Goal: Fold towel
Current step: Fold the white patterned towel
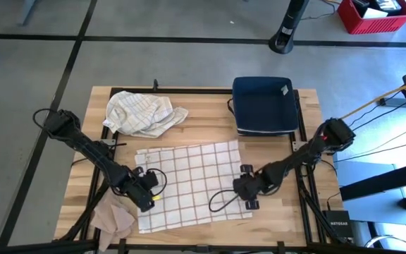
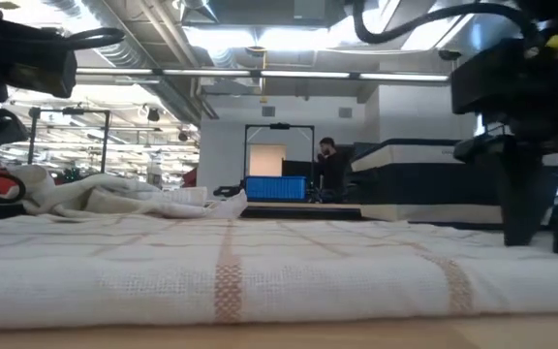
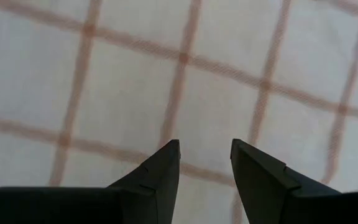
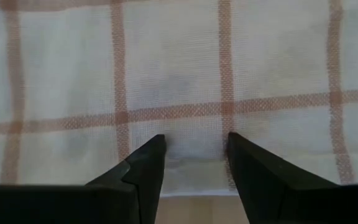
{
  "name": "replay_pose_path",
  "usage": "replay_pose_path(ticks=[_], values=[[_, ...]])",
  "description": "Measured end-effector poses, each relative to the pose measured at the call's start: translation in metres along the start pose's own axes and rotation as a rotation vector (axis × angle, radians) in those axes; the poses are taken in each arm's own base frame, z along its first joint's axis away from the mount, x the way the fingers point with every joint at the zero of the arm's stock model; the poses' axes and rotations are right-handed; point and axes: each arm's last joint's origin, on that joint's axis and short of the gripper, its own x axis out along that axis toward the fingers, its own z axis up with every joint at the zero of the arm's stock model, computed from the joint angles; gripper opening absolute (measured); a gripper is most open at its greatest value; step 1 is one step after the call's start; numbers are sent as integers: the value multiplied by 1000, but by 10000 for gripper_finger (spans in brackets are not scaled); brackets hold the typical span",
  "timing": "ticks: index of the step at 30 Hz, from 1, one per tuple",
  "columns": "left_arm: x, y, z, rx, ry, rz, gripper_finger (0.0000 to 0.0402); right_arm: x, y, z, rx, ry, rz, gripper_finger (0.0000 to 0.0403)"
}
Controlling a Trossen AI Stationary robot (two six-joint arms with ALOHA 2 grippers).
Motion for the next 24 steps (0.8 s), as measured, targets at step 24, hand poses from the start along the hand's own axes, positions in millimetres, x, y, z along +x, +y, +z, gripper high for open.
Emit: replay_pose_path(ticks=[24], values=[[-9, -1, 36, 266, -17, -28, 165, -65, 20, -8, 209, -131, 114, 187]])
